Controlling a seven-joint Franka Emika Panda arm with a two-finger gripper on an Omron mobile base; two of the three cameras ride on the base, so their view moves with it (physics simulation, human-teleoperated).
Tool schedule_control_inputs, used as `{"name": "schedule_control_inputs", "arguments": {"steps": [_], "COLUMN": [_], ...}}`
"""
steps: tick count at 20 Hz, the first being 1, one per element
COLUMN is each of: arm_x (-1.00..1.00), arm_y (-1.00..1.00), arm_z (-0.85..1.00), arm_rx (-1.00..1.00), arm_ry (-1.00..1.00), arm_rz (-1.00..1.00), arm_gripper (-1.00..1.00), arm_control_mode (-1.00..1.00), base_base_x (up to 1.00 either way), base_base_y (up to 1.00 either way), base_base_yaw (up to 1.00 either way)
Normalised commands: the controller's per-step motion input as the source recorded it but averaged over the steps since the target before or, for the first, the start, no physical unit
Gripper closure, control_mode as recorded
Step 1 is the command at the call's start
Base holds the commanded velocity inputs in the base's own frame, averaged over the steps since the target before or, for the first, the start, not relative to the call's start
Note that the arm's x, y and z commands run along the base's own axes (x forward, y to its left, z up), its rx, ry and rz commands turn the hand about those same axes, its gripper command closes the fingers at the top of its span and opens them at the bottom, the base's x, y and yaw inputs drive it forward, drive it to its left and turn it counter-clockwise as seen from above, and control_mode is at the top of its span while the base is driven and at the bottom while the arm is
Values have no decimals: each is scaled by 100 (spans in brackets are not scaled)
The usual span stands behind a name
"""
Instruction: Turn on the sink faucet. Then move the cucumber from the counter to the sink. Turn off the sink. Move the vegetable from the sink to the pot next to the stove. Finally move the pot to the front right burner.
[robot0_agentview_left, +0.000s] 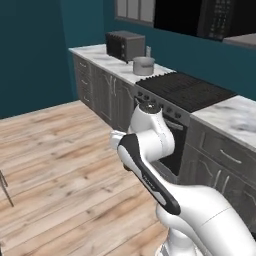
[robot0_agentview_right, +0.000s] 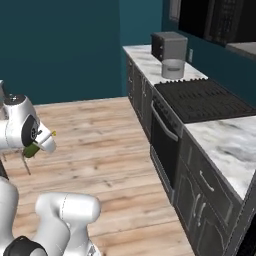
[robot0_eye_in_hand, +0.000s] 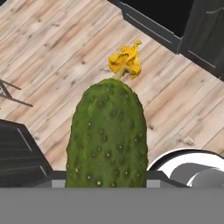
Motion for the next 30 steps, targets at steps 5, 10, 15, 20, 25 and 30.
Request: {"name": "schedule_control_inputs", "arguments": {"steps": [5,10,15,20,25,30], "arm_x": [0,0,0,0,0,0], "arm_y": [0,0,0,0,0,0], "arm_z": [0,0,0,0,0,0], "arm_rx": [0,0,0,0,0,0], "arm_ry": [0,0,0,0,0,0], "arm_rz": [0,0,0,0,0,0], "arm_gripper": [100,100,100,100,100,100], "arm_control_mode": [100,100,100,100,100,100], "base_base_x": [84,83,90,90,74,51], "base_base_y": [-16,-1,8,8,0,0], "base_base_yaw": [5,-3,-16,-19,-22,-26]}}
